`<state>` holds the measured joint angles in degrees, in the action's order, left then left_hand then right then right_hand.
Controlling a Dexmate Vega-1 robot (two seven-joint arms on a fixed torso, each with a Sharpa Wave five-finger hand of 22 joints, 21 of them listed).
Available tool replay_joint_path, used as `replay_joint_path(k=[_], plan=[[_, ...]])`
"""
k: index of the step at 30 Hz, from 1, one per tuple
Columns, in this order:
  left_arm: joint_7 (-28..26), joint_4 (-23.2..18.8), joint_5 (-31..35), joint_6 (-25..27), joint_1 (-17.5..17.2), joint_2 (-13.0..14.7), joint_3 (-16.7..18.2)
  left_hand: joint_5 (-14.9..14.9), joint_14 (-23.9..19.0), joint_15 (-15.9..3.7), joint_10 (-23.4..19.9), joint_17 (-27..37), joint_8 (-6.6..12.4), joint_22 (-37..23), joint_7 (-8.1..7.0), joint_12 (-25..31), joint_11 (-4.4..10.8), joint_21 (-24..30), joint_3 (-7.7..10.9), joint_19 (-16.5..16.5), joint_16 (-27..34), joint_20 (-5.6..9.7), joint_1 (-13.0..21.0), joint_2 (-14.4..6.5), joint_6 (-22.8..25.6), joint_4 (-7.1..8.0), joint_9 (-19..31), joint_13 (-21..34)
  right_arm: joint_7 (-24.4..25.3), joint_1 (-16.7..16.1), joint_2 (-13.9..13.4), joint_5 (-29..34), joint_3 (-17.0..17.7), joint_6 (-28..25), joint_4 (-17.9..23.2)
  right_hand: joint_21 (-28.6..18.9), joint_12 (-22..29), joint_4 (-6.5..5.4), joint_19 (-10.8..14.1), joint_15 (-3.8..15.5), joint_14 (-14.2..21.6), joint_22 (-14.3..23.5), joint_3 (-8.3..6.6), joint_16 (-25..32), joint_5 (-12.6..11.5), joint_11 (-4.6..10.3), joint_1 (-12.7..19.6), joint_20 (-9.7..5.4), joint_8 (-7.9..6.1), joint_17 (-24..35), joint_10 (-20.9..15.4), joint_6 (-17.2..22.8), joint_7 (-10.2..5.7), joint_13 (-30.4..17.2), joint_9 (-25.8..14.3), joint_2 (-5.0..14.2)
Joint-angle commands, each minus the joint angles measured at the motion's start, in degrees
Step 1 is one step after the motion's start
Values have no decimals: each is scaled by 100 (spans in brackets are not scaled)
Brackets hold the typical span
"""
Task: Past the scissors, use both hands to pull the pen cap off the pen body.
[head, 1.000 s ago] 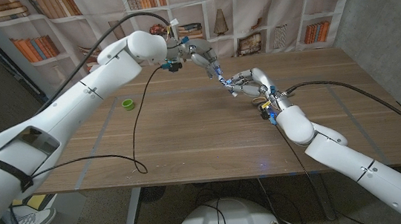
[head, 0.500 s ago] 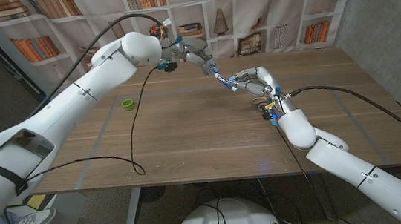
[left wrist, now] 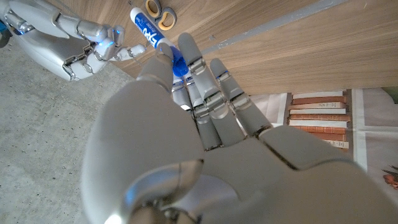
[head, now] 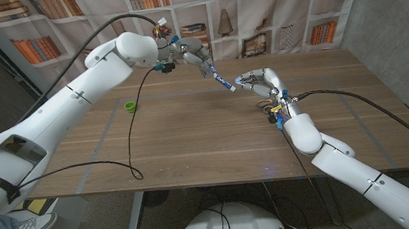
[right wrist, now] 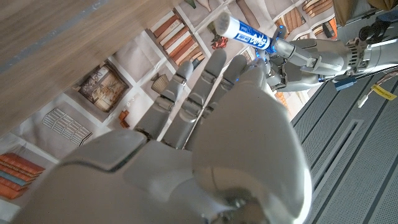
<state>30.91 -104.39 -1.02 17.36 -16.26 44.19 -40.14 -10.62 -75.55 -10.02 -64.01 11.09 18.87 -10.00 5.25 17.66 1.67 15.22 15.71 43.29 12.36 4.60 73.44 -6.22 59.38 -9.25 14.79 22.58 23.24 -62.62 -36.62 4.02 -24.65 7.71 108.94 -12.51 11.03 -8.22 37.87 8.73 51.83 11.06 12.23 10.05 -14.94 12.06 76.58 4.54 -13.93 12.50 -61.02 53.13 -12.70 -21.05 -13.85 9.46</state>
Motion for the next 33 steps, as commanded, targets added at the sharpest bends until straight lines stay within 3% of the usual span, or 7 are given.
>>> replay_joint_path(k=[1, 7, 12, 16, 21, 28, 33], plan=[[-383, -64, -338, -289, -374, 127, 322, -4, 26, -16, -122, 19, 19, -20, 113, 62, 195, -21, 174, -5, 3, 356, 161, -180, 69, 159, 37, 191, -826, 22, -470, -458, 137, -239, 381, 95, -75, -11, -266, -518, -1241, -15, 149, -28, 208, -35, -715, 413, 351, -160, 1506, -1428, 31, 194, -9, -268], [-797, 241, -700, -911, -722, 53, 625, -3, 52, -20, -107, 24, 19, -21, 112, 72, 198, -36, 188, -12, -6, 339, 160, -182, 58, 168, 56, 250, -397, -297, -718, 107, 411, -668, 1135, 104, -81, 32, -369, -875, -2207, -27, 248, -12, 203, -286, -1248, 594, 407, -167, 2960, -2776, 349, 421, 53, -417], [-1170, 608, -944, -1603, -1053, -67, 828, -2, 62, -16, -91, 29, 13, -23, 114, 79, 196, -50, 200, -24, -7, 319, 159, -186, 37, 176, 71, 299, -113, -563, -966, 1151, 566, -1696, 2108, 156, -58, -2, -581, -1048, -2751, -35, 370, -5, 100, -422, -1695, 736, 394, -159, 3678, -3466, 495, 551, 105, -520], [-1538, 930, -1098, -2264, -1358, -248, 967, -2, 70, -5, -82, 33, 12, -24, 108, 83, 198, -56, 207, -27, -9, 311, 157, -188, 32, 182, 81, 329, -46, -487, -913, 2062, 332, -2627, 2598, 178, -28, -13, -716, -1099, -2995, -39, 430, -12, 61, -512, -1891, 791, 369, -162, 3873, -3636, 536, 601, 122, -575], [-1847, 1284, -1399, -2911, -1716, -534, 1085, 0, 99, -26, -77, 39, 11, -26, 101, 93, 203, -71, 218, -42, -17, 288, 150, -194, 25, 194, 96, 378, -294, -28, -652, 3623, -417, -4070, 2874, 199, -8, -17, -853, -1141, -3204, -45, 492, -19, 25, -551, -2057, 797, 348, -166, 4020, -3744, 579, 643, 139, -649], [-2397, 1204, -1479, -3358, -2288, -621, 1276, 4, 81, -25, -79, 46, 14, -28, 89, 107, 218, -90, 235, -61, -4, 266, 145, -194, 28, 203, 113, 438, -875, 578, -119, 5350, -1281, -5303, 2466, 157, 165, 60, -905, -843, -3107, -55, 543, 76, -80, -289, -2231, 794, 172, -197, 3695, -3333, 390, 802, 181, -786], [-2598, 1122, -1648, -3511, -2643, -661, 1376, 9, 69, -33, -89, 49, 14, -29, 60, 119, 242, -102, 245, -72, 3, 274, 139, -188, 27, 208, 123, 479, -1340, 947, 286, 6585, -1784, -5847, 1932, 147, 159, 114, -904, -748, -3062, -59, 551, 84, -142, -71, -2239, 793, 193, -207, 3676, -3328, 124, 879, 197, -856]])
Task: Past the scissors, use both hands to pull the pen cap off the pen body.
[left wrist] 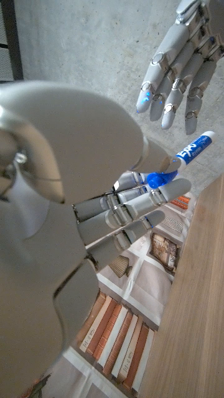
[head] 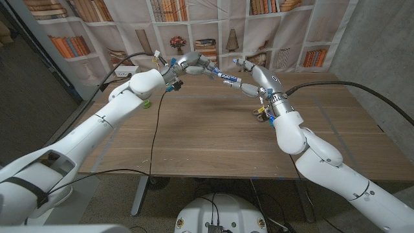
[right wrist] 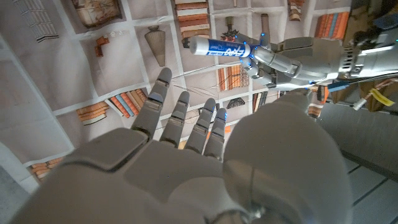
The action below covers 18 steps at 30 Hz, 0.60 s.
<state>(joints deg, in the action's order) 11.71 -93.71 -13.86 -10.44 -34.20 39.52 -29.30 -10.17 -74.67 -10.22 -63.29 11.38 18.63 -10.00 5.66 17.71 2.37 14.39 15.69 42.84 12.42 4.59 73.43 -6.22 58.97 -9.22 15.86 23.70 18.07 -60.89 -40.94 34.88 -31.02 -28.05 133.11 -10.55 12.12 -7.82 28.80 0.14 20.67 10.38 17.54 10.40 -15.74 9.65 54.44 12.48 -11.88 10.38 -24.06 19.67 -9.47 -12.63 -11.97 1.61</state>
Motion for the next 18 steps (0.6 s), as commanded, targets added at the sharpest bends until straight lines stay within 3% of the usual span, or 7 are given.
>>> replay_joint_path(k=[1, 6, 11, 14, 18], plan=[[-653, 78, -415, -763, -871, -212, 291, -35, -18, -12, -155, 20, 40, -30, 15, 113, 174, -21, 249, -29, -2, 274, 137, -185, 78, 208, 15, 375, -877, 805, 702, 3573, -1157, -2206, -534, -52, 50, 107, 4, 142, 67, 8, 2, 50, -92, 207, 11, -3, -18, 2, -33, 51, -277, 60, 12, -74], [-556, 166, -616, -827, -918, -286, 280, -32, -20, -23, -138, 22, 36, -31, 5, 112, 185, -32, 258, -40, 0, 270, 129, -183, 73, 214, 20, 410, -1051, 869, 784, 4039, -1208, -2037, -763, -67, 53, 274, 24, 293, 136, 7, -101, 55, -261, 254, 235, -6, -59, 0, -100, 263, -322, 142, 17, -37], [-465, 170, -669, -782, -895, -290, 237, -29, -19, -28, -141, 24, 29, -31, 2, 117, 176, -40, 265, -45, 0, 271, 118, -178, 74, 221, 17, 443, -1141, 904, 665, 4454, -1225, -1613, -941, -89, 68, 365, 76, 474, 256, 8, -154, 88, -355, 264, 381, -68, -87, 1, -186, 423, -326, 156, 13, 9], [-435, 168, -679, -724, -865, -287, 216, -27, -15, -30, -154, 25, 29, -31, 9, 124, 177, -45, 270, -48, -1, 271, 116, -177, 73, 223, 22, 458, -1305, 859, 535, 4650, -1189, -1348, -863, -106, 91, 397, 133, 533, 340, 8, -166, 100, -399, 266, 430, -122, -133, -1, -279, 601, -325, 156, 6, 30], [-419, 182, -713, -696, -840, -303, 211, -26, -14, -27, -153, 26, 29, -32, 17, 126, 182, -51, 277, -53, -1, 264, 111, -173, 72, 226, 28, 480, -1886, 745, 399, 4910, -1090, -1054, -608, -119, 108, 423, 189, 559, 373, 8, -173, 95, -435, 270, 470, -152, -155, 0, -364, 721, -330, 156, 3, 48]])
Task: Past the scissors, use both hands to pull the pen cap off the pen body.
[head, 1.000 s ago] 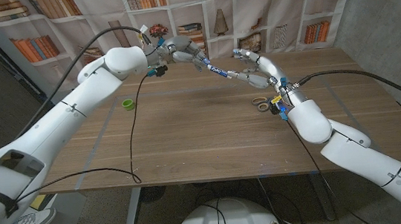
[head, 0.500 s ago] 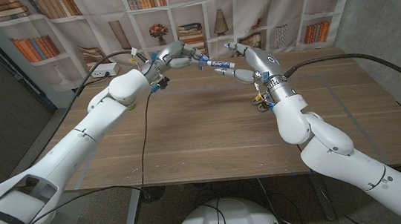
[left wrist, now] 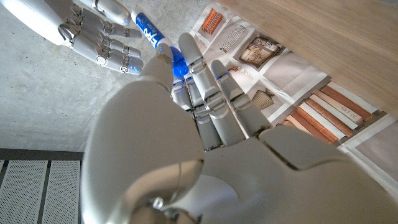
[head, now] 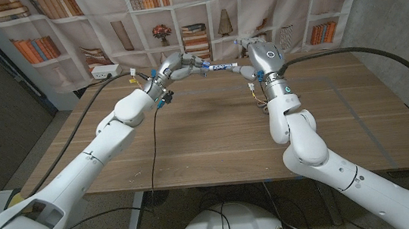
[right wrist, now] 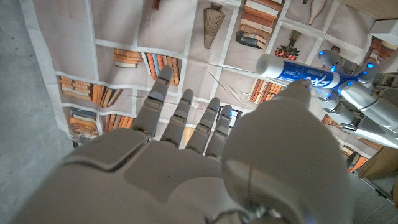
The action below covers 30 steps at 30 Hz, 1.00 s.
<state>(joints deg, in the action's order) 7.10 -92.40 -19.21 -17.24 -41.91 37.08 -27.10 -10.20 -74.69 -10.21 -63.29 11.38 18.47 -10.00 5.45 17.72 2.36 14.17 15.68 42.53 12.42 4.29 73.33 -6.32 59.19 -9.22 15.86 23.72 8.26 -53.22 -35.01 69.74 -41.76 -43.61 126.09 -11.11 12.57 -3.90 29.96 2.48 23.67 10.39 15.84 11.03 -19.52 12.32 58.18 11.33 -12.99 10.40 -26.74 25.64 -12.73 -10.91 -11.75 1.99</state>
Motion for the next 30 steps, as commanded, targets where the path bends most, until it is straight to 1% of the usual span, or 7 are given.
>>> replay_joint_path(k=[1, 7, 14, 20, 26, 28, 30], plan=[[48, 43, -192, -5, -67, -57, -8, -22, -13, -34, -146, 26, 42, -32, 31, 123, 162, -29, 278, -21, -1, 294, 118, -162, 51, 227, 26, 484, -1005, -66, -211, 1422, 31, 569, 152, -63, 63, 32, 75, 329, 73, 7, -3, 31, -59, 4, 97, -34, -43, -1, -99, 129, -5, -16, -19, 10], [67, -2, -204, 65, -47, -36, -17, -20, -20, -35, -141, 27, 37, -33, 14, 123, 201, -35, 289, -16, 3, 292, 106, -158, 45, 234, 33, 519, -1434, -259, -235, 1539, 212, 952, 376, -63, 56, 49, 105, 318, 113, 6, -2, 31, -91, 7, 120, -26, -28, 4, -131, 169, -6, -13, -16, 26], [72, -80, -203, 115, -57, -34, -47, -17, -9, -38, -138, 29, 26, -34, 25, 122, 213, -41, 307, -11, -1, 283, 100, -156, 34, 237, 35, 561, -1438, -270, -104, 1578, 328, 1339, 263, -68, 73, 102, 160, 430, 264, 8, -26, 58, -143, 9, 218, -101, -32, 3, -253, 269, -8, -20, -20, 66], [226, -131, -320, 73, -73, -16, -60, -15, -5, -40, -143, 29, 27, -34, 18, 124, 193, -48, 319, -15, -3, 275, 97, -152, 51, 237, 34, 586, -1454, -157, 74, 1503, 355, 1525, 59, -90, 232, 186, 328, 818, 914, 10, -68, 176, -231, 18, 459, -279, -118, 23, -723, 658, -11, -106, -48, 224], [312, -157, -362, 50, -92, 19, -64, -13, 19, -26, -154, 31, 24, -35, -3, 126, 201, -60, 333, -32, -11, 265, 95, -152, 52, 238, 35, 610, -1422, -79, 157, 1453, 357, 1611, -98, -98, 319, 205, 415, 865, 1132, 9, -63, 182, -249, 22, 543, -382, -154, 37, -945, 859, -14, -155, -59, 295], [319, -156, -369, 27, -107, 33, -51, -12, 22, -26, -135, 31, 18, -35, -3, 118, 204, -65, 335, -41, -11, 255, 90, -150, 43, 240, 34, 618, -1501, -70, 163, 1327, 399, 1640, -89, -130, 369, 217, 539, 875, 1254, 8, -59, 189, -253, 22, 593, -473, -172, 41, -1085, 956, -15, -175, -62, 329], [354, -144, -398, 2, -117, 46, -40, -12, 17, -41, -137, 32, 21, -35, -10, 118, 202, -66, 339, -40, -9, 255, 88, -151, 51, 242, 36, 625, -1546, -60, 170, 1251, 425, 1642, -104, -174, 467, 239, 793, 905, 1634, 5, -68, 233, -255, 24, 712, -571, -222, 48, -1392, 1202, -15, -200, -68, 432]])
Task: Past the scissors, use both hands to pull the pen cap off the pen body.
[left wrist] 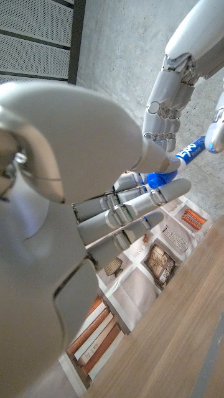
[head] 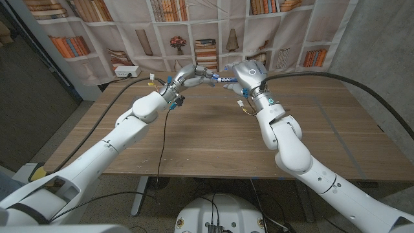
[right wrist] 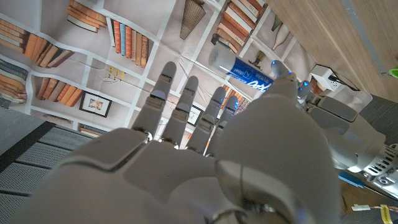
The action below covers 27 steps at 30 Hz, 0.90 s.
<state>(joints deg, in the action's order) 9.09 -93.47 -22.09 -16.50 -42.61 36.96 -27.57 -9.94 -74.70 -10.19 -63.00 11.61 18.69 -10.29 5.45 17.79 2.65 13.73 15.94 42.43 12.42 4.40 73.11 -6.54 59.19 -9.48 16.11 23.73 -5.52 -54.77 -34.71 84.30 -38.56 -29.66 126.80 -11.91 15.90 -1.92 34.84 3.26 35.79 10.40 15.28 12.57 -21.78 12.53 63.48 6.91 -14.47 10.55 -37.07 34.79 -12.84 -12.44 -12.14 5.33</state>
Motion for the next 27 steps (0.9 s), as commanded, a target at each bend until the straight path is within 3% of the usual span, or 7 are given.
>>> replay_joint_path(k=[1, 7, 18, 27], plan=[[165, -31, -121, -79, -50, 64, 14, -37, 31, -33, -166, 9, -1, -6, -11, 110, 180, -23, 315, -30, -13, 242, 108, -129, 52, 269, 12, 628, -202, 105, 136, -236, 118, 252, -178, -98, 150, 46, 363, 837, 534, 2, -14, 86, -27, 2, 218, -168, -95, 34, -435, 373, -4, -41, -32, 132], [201, -17, -165, -74, -62, 92, 37, -35, 45, -43, -153, 11, -9, -7, -22, 101, 194, -32, 325, -43, -17, 232, 99, -127, 46, 273, 10, 649, -233, 108, 124, -334, 173, 192, -199, -89, 181, 81, 660, 858, 1133, 0, -9, 54, -3, 3, 465, -285, -199, 22, -919, 896, -7, 43, -27, 267], [292, 64, -176, 49, 52, 72, -28, -32, 49, -49, -165, 12, -16, -9, -37, 96, 204, -41, 344, -49, -14, 213, 78, -125, 45, 284, 12, 685, 81, -123, -105, -903, 352, 372, 98, -40, 194, 114, 735, 866, 1492, -3, 13, -9, 16, -2, 660, -309, -296, 7, -1252, 1236, -6, 69, -66, 282], [342, 130, -194, 61, 99, 35, -67, -31, 59, -46, -158, 13, -25, -10, -37, 85, 201, -48, 365, -55, -16, 180, 70, -123, 34, 286, 15, 714, 254, -255, -229, -1097, 430, 443, 249, -21, 164, 77, 761, 828, 1636, 0, 113, -67, 43, -9, 620, -299, -263, -14, -1321, 1230, -5, 92, -56, 187]])
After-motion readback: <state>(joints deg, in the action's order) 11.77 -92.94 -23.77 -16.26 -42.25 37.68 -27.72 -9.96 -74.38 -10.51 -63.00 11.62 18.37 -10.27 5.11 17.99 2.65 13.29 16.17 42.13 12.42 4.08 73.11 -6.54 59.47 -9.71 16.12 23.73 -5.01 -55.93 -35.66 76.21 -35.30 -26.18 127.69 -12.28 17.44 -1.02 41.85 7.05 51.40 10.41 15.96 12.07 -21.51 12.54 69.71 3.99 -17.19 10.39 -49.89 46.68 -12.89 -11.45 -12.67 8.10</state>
